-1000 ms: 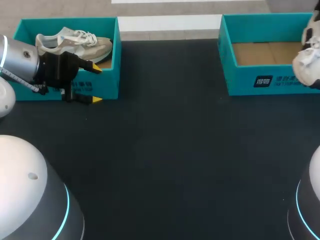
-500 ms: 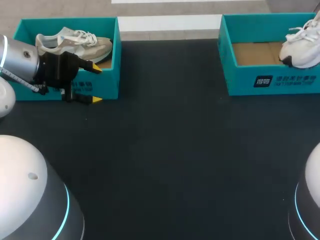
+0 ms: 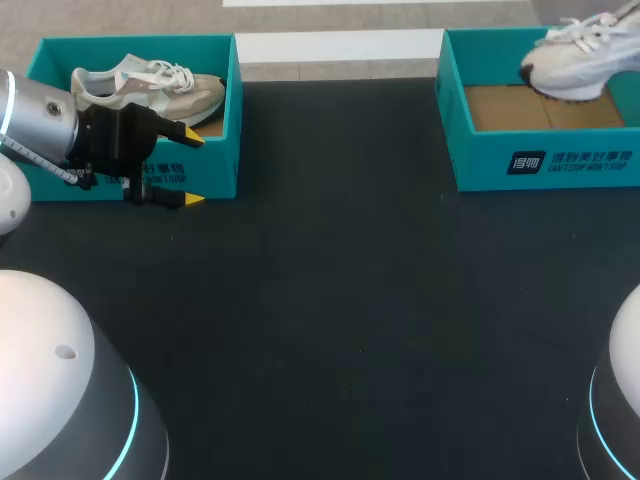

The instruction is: Take the shoe out of the shoebox, open the shoe tongue, remove and reinsert the insole, then place the shoe into the shoebox

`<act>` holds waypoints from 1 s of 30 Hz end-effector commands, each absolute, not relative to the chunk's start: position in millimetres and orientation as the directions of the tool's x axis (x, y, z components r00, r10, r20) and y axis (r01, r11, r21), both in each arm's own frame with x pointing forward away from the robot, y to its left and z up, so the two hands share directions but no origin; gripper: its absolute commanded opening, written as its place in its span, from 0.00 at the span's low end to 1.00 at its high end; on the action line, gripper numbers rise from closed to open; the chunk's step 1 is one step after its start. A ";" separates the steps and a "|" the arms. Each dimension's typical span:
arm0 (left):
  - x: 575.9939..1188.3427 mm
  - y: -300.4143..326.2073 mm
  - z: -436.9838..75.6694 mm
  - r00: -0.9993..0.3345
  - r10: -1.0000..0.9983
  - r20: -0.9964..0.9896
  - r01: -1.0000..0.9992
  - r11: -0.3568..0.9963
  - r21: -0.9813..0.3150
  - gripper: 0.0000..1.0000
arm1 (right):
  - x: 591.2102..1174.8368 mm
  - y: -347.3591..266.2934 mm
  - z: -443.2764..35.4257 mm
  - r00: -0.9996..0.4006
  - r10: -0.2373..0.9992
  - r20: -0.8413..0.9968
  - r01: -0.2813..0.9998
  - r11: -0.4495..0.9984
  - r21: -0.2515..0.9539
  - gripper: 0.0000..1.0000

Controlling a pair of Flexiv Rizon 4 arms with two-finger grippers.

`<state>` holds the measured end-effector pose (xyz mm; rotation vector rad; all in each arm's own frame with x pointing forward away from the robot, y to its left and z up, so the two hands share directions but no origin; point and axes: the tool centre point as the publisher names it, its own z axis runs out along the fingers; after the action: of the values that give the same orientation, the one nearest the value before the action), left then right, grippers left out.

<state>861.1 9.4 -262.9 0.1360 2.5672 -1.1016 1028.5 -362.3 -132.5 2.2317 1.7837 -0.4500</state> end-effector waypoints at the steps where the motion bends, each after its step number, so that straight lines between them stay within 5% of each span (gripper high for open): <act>1: 860.0 9.1 -262.7 -0.936 -0.047 -0.348 0.219 0.696 -0.684 1.00 | 1037.3 -363.5 -129.2 0.425 0.831 -0.360 0.885 -0.464 -0.025 0.00; 30: 860.0 9.1 -262.7 -0.936 -0.047 -0.348 0.219 0.696 -0.684 1.00 | 1056.8 -343.9 -171.7 0.371 0.844 -0.388 0.924 -0.377 0.065 0.00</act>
<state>861.1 9.4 -262.9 0.1360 2.5672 -1.1016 1056.4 -344.0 -165.9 2.3603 1.5703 -0.4381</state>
